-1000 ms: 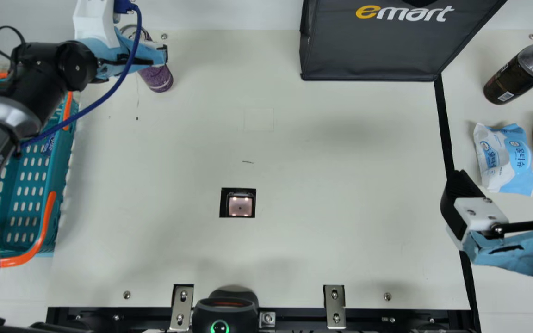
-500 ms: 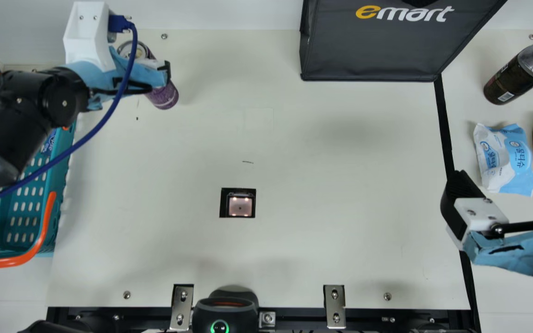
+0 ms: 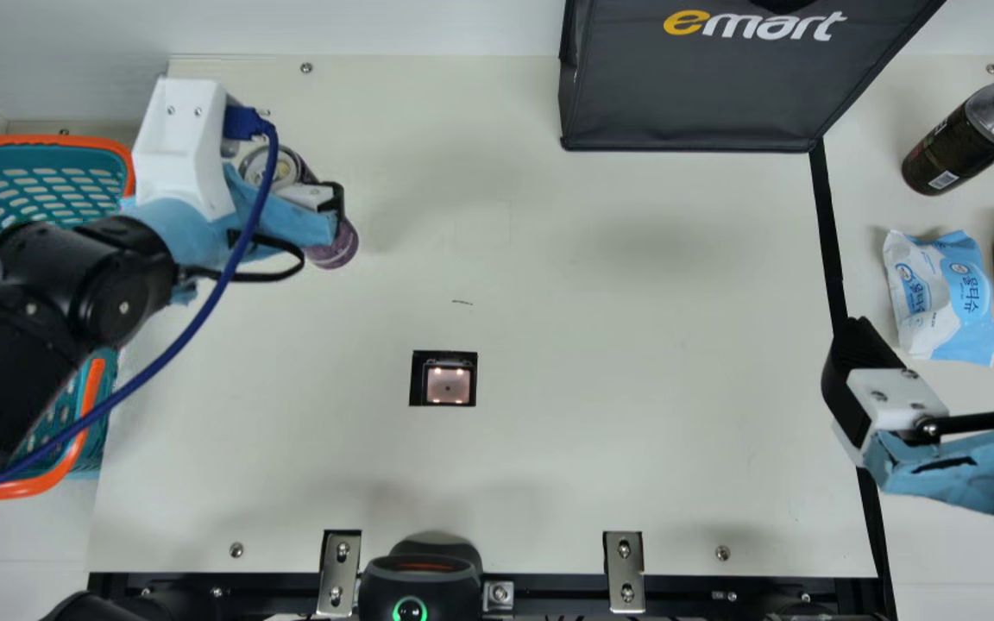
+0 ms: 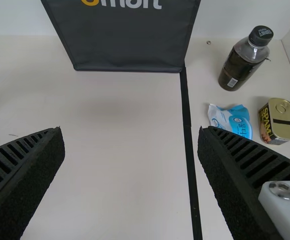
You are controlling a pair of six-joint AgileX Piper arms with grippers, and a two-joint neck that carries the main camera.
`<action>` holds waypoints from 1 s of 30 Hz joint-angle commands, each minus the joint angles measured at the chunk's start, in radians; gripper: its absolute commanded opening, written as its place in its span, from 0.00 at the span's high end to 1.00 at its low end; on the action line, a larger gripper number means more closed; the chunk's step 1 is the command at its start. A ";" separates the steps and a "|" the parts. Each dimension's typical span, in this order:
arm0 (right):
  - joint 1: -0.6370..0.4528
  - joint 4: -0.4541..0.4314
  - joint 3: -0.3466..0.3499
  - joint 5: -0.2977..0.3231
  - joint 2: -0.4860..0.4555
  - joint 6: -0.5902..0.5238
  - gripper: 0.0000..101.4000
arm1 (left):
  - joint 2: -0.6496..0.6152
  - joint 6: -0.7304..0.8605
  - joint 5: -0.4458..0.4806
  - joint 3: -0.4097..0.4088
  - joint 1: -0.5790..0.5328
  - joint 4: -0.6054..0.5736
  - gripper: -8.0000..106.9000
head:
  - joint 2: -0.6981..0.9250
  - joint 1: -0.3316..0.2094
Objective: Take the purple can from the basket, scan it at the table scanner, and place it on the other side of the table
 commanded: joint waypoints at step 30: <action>0.000 0.000 0.000 0.001 0.000 0.000 0.06 | -0.119 -0.483 0.096 0.152 -0.502 0.249 1.00 | 0.002 -0.026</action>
